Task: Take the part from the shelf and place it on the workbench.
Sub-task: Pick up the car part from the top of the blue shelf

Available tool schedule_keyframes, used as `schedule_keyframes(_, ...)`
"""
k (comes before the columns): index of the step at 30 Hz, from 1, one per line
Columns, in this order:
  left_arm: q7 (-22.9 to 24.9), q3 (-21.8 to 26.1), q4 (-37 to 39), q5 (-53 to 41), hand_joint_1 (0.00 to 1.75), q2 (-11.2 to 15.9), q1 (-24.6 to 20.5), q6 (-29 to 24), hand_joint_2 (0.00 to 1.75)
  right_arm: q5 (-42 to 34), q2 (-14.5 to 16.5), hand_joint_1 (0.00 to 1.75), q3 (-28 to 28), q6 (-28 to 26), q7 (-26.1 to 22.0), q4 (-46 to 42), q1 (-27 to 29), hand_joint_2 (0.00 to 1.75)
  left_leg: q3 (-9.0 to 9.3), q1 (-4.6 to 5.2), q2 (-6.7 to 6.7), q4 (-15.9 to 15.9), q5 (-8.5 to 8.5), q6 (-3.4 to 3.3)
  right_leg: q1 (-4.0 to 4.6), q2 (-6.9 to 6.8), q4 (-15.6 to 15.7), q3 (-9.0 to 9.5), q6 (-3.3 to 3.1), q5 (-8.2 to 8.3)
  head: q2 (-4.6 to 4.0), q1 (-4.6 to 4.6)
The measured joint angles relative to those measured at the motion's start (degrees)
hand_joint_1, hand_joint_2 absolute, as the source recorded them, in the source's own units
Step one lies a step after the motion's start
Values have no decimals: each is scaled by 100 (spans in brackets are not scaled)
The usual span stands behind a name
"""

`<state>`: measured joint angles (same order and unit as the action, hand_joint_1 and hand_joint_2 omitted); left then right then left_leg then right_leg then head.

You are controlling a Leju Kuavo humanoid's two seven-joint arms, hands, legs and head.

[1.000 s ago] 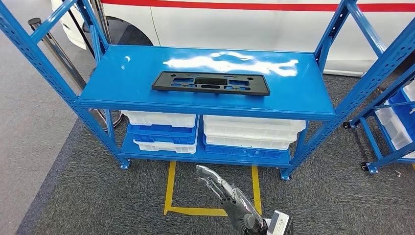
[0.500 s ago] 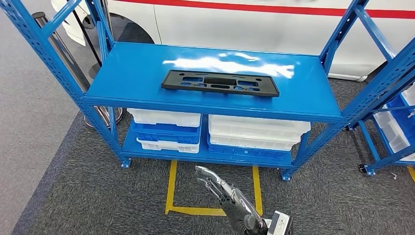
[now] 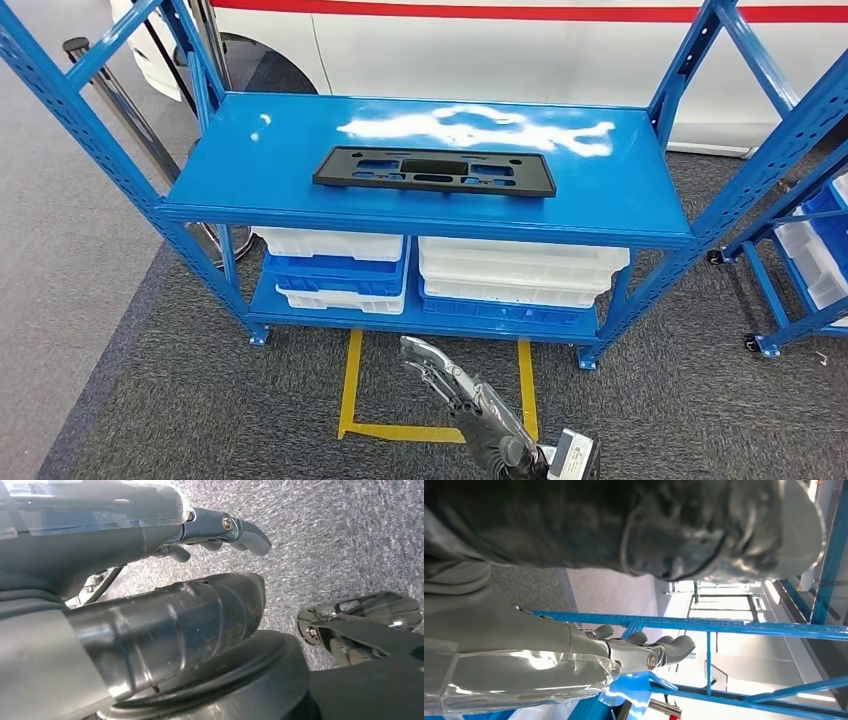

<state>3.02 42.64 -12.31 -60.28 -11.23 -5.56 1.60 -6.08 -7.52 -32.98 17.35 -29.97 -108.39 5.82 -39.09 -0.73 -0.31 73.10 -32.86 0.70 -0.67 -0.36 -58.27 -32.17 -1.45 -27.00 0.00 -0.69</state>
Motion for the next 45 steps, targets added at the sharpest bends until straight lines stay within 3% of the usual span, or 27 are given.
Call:
schedule_keyframes(2, 0, 0, 0, 0, 0, 0, -1, -1, 0, 0, 0, 0, 0, 0, 0, 0, 0, 0, 322, 0, 7, -718, 403, -24, -2, 8, -36, 18, 24, -40, 0, 1)
schedule_keyframes(4, 0, -1, 0, 0, 0, 0, -13, -1, 0, 0, 1, 0, 0, 0, 0, 0, -2, 0, 591, 16, 10, -1301, 592, -74, 18, 12, -82, 14, 78, -80, 0, 3)
schedule_keyframes(7, 3, -2, 0, 0, 0, 2, -13, -1, 0, 0, 2, 0, 0, -1, 0, -1, -4, 0, 638, 31, -1, -1426, 593, -157, 37, 15, -79, 12, 166, -90, 0, 3)
schedule_keyframes(9, 3, -2, 0, 0, 0, 3, -9, -1, 0, 0, 1, 0, 0, -2, 0, -7, -6, 0, 672, 12, 1, -1479, 615, -222, 24, 20, -195, -21, 225, -188, 0, 6)
schedule_keyframes(10, 2, -2, 0, 0, 0, 2, -13, -1, 0, 0, 1, 0, 0, -2, 0, -10, -8, 0, 690, 1, 4, -1504, 624, -251, 15, 23, -414, -120, 254, -320, 0, 8)
schedule_keyframes(12, 0, -2, 0, 0, 0, 2, -16, 1, 0, 0, 0, 0, 0, -2, 0, -13, -3, 0, 701, 1, 10, -1512, 618, -288, -2, 25, -1145, -495, 298, -658, 0, 10)
schedule_keyframes(13, 0, -2, 0, 0, 0, 2, -14, 1, 0, 0, 0, 0, 0, -2, 0, -13, 1, 0, 703, 5, 11, -1509, 610, -297, -7, 25, -1484, -684, 312, -761, 0, 9)
schedule_keyframes(14, 0, -2, 0, 0, 0, 2, -10, 2, 0, 0, 0, 0, 0, -2, 0, -13, 5, 0, 708, 8, 10, -1505, 601, -302, -10, 25, -1659, -798, 318, -759, 0, 9)
schedule_keyframes(15, 0, -2, 0, 0, 0, 2, -7, 2, 0, 0, 0, 0, 0, -2, 0, -13, 6, 0, 720, 9, 5, -1503, 590, -300, -10, 25, -1616, -807, 313, -644, 0, 10)
schedule_keyframes(16, 0, -2, 0, 0, 0, 2, -6, 2, 0, 0, 0, 0, 0, -2, 0, -13, 5, 0, 740, 10, -2, -1501, 573, -295, -9, 25, -1347, -701, 300, -435, 0, 10)
schedule_keyframes(17, 0, -2, 0, 0, 0, 1, -6, 2, 0, 0, 0, 0, 0, -2, 0, -13, 4, 0, 763, 10, -9, -1501, 554, -282, -6, 25, -948, -528, 276, -203, 0, 10)
schedule_keyframes(19, 0, -2, 0, 0, 0, 0, -10, 2, 0, 0, 0, 0, 0, -2, 0, -13, -2, 0, 791, 26, -18, -1494, 513, -234, 25, 27, -288, -230, 225, 41, 0, 8)
schedule_keyframes(21, 0, -2, 0, 0, 0, 0, -15, 2, 0, 0, 0, 0, 0, -2, 0, -13, -4, 0, 795, 40, -16, -1501, 486, -171, 58, 36, -108, -156, 179, 17, 0, 8)
schedule_keyframes(23, 0, -2, 0, 0, 0, 1, -23, 2, 0, 0, 1, 0, 0, -2, 0, -14, -1, 0, 821, 41, -9, -1512, 454, -110, 35, 48, -54, -114, 122, 15, 0, 9)
schedule_keyframes(25, 0, -2, 0, 0, 0, 2, -29, 2, 0, 0, 2, 0, 0, -2, 0, -15, -5, 0, 743, 35, -1, -1272, 301, -54, 1, 41, 9, -29, 59, 10, 0, 3)
schedule_keyframes(28, 0, -2, 1, 0, 0, 2, -23, 2, 0, 0, 2, 0, 0, -1, 0, -14, -5, 0, 166, 16, 2, -204, -122, 2, 7, 16, 22, 50, -10, -54, 0, -7)
schedule_keyframes(29, 0, -2, 1, 0, 0, 1, -13, 2, 0, 0, 2, 0, 0, -1, 0, -13, -2, 0, 2, 15, 3, 36, -146, 11, 11, 19, 18, 77, -16, -82, 0, -6)
schedule_keyframes(30, 0, -2, 2, 0, 0, 1, -2, 2, 0, 0, 2, 0, 0, -2, 1, -13, 1, 0, -61, 14, 3, 64, -49, 12, 14, 25, 14, 113, -14, -114, 0, -6)
schedule_keyframes(32, 0, -2, 2, 0, 0, 2, 11, 2, 0, 0, 2, 0, 0, -2, 1, -13, 1, 0, 127, 15, 4, -500, 417, -18, 16, 38, 9, 222, 8, -197, 0, -6)
schedule_keyframes(34, 0, -2, 2, 0, 0, 2, 7, 2, 0, 0, 3, 0, 0, -2, 2, -14, -1, 0, 424, 39, 7, -1164, 703, -80, 34, 40, 0, 299, 60, -288, 0, -4)
schedule_keyframes(35, 0, -2, 2, 0, 0, 2, 1, 2, 0, 0, 3, 0, 0, -2, 2, -15, -3, 0, 508, 51, 6, -1341, 722, -113, 41, 38, 3, 316, 90, -318, 0, -2)
schedule_keyframes(38, 3, -2, 2, 0, 0, 4, -3, 3, 0, 0, 4, 0, 0, -1, 2, -15, -5, 0, 588, 53, -8, -1456, 652, -210, 44, 35, -33, 355, 180, -334, 0, 0)
schedule_keyframes(40, 4, -2, 2, 0, 0, 4, 1, 3, 0, 0, 3, 0, 0, -1, 1, -15, -12, 0, 677, 33, -10, -1510, 630, -278, 34, 37, -287, 252, 234, -436, 0, 6)
schedule_keyframes(43, 0, -3, 2, 0, 0, 2, -8, 8, 0, 0, 2, 0, 0, -1, 2, -14, -8, 0, 772, 29, -7, -1536, 564, -334, 14, 38, -1282, -382, 292, -812, 0, 11)
schedule_keyframes(44, -2, -3, 2, -1, 0, 2, -5, 15, 0, 0, 2, 0, 0, 0, 2, -14, -3, 0, 804, 31, -7, -1535, 532, -336, 9, 37, -1530, -590, 302, -852, 0, 10)
schedule_keyframes(45, -4, -3, 2, -1, 0, 2, 1, 25, 0, 0, 2, 0, 0, 2, 3, -13, 0, 0, 847, 32, -9, -1535, 495, -332, 6, 37, -1596, -711, 304, -779, 0, 10)
